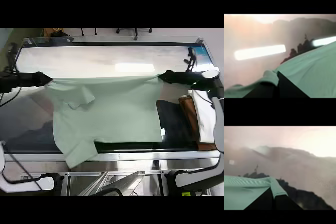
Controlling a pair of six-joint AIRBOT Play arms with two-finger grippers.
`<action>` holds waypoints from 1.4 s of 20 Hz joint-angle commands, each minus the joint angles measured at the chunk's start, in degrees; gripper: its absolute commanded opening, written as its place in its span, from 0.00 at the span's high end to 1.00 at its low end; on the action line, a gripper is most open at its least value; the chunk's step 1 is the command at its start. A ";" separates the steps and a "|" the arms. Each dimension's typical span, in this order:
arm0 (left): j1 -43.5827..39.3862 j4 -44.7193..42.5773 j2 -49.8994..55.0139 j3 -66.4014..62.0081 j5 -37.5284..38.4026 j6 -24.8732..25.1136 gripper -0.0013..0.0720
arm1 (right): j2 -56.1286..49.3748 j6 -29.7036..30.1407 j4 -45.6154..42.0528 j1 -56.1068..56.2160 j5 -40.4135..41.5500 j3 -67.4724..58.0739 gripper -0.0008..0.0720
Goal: Fold the shirts.
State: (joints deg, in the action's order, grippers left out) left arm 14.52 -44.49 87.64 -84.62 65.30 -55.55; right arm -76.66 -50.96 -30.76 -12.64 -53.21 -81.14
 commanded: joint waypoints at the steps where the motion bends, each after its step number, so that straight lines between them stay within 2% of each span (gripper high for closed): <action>1: -3.67 0.92 18.69 -11.15 -0.63 0.11 0.97 | -10.58 6.32 10.78 0.00 6.93 0.39 0.96; 3: -4.90 0.20 24.30 -18.18 -0.68 -1.79 0.96 | -13.44 6.84 11.76 -0.13 8.15 -1.36 0.96; 6: -5.05 -3.65 27.43 -24.55 1.36 -5.99 0.97 | -13.86 7.76 11.02 -0.11 7.69 -2.36 0.96; 9: -4.83 -13.16 27.56 -27.89 5.92 -10.19 0.97 | -13.25 6.67 4.04 -0.17 5.40 -2.36 0.96; 11: -4.83 -16.04 27.56 -28.15 8.66 -10.54 0.97 | -13.22 4.46 0.31 -0.13 4.39 -2.32 0.96; 14: -5.25 -16.00 27.56 -25.62 8.24 -10.51 0.97 | -13.27 4.20 -2.27 -0.02 3.65 -2.29 0.96; 23: -5.51 -15.98 27.56 -19.93 7.06 -10.69 0.96 | -13.29 4.24 -2.47 -0.04 2.91 -2.27 0.96; 24: -5.51 -15.98 27.50 -20.00 7.21 -11.47 0.96 | -13.20 4.24 -2.47 -0.04 2.16 -2.29 0.91; 25: -5.49 -15.98 27.50 -20.57 8.39 -12.35 0.94 | -12.83 4.24 -2.51 -0.07 1.18 -2.29 0.71; 26: -5.31 -16.00 27.50 -21.46 10.21 -13.20 0.53 | -12.13 4.24 -2.54 -0.13 -0.11 -2.29 0.65; 27: -5.05 -16.00 27.50 -22.69 12.20 -15.06 0.14 | -10.95 4.22 -3.56 -0.37 -1.14 -2.29 0.65; 28: -4.85 -16.00 27.50 -24.26 14.84 -16.94 0.09 | -9.42 3.76 -5.31 -0.70 -1.92 -2.29 0.65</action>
State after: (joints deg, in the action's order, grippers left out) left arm 9.30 -60.71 115.18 -106.61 75.09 -68.66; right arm -88.36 -46.72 -33.89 -12.93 -52.25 -83.40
